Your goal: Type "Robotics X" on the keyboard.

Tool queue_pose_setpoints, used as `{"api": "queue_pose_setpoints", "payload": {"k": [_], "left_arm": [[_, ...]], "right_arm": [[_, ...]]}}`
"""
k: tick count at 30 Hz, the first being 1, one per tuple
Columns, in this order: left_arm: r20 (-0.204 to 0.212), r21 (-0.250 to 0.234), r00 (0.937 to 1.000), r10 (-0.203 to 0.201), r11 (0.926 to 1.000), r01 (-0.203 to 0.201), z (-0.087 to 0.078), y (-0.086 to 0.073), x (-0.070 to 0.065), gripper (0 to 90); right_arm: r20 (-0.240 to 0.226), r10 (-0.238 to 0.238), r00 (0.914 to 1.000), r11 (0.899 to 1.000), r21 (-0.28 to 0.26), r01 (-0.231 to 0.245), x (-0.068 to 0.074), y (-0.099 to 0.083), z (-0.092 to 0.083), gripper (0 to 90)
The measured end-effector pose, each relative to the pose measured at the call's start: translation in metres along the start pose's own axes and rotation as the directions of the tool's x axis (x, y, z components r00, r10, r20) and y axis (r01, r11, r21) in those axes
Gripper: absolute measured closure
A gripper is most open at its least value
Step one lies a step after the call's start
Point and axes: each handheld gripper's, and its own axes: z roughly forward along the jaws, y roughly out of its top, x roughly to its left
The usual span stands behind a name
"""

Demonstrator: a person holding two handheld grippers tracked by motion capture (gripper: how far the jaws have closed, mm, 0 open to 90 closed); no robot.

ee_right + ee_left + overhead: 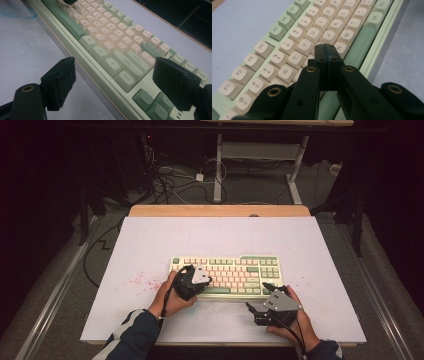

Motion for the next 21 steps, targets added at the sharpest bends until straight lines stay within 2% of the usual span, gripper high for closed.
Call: {"api": "queue_pose_setpoints", "payload": {"k": [14, 16, 21], "left_arm": [[0.002, 0.017, 0.9999, 0.017, 0.9997, -0.017, 0.0053, -0.0009, -0.0028, 86.7], [0.003, 0.037, 0.9997, 0.026, 0.9990, -0.026, 0.0073, -0.0027, -0.0039, 87.1], [0.002, 0.021, 0.9994, 0.035, 0.9992, -0.035, 0.0051, -0.0010, -0.0048, 86.3]], "right_arm": [[-0.006, -0.007, 1.0000, 1.000, 0.013, 0.007, 0.0014, -0.0008, 0.0018, 19.4], [-0.007, -0.010, 0.9999, 1.000, 0.017, 0.010, 0.0013, -0.0011, 0.0022, 19.4], [-0.007, -0.010, 0.9999, 1.000, 0.024, 0.010, 0.0016, -0.0013, 0.0022, 19.4]]}}
